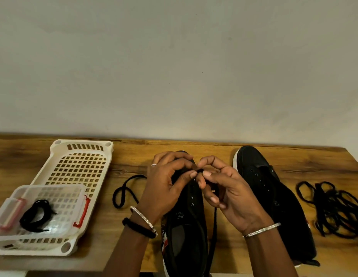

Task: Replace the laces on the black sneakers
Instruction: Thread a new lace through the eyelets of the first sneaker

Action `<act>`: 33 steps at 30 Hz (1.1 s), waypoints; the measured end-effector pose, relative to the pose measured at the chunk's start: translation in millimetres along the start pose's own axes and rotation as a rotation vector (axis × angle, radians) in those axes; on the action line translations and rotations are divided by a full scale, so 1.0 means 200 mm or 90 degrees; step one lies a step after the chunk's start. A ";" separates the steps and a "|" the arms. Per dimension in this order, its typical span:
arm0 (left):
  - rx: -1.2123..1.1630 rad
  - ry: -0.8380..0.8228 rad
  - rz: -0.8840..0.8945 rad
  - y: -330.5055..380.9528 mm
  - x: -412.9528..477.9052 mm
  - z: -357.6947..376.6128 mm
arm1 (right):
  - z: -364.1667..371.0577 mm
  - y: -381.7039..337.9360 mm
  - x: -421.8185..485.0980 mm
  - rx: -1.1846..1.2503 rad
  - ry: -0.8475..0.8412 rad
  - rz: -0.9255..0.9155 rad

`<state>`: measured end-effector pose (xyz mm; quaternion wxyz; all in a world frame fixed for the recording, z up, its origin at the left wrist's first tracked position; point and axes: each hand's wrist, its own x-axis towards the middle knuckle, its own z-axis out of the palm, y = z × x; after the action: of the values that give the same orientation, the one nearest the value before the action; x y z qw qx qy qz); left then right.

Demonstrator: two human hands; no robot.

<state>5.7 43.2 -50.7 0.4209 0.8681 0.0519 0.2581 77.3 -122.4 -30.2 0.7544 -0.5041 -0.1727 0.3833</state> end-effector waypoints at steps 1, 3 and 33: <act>-0.008 0.007 -0.007 -0.01 0.00 0.00 | 0.01 0.01 0.00 -0.001 -0.003 0.002; -0.005 0.045 -0.031 -0.03 -0.01 0.00 | 0.02 0.02 0.01 -0.022 0.015 0.004; 0.017 0.020 -0.046 -0.13 -0.02 -0.09 | 0.12 0.08 0.07 -0.109 0.173 -0.019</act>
<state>-4.3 70.9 -62.7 0.4172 0.8671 0.0930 0.2558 63.6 -93.7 -34.8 0.7308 -0.6112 -0.1086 0.2839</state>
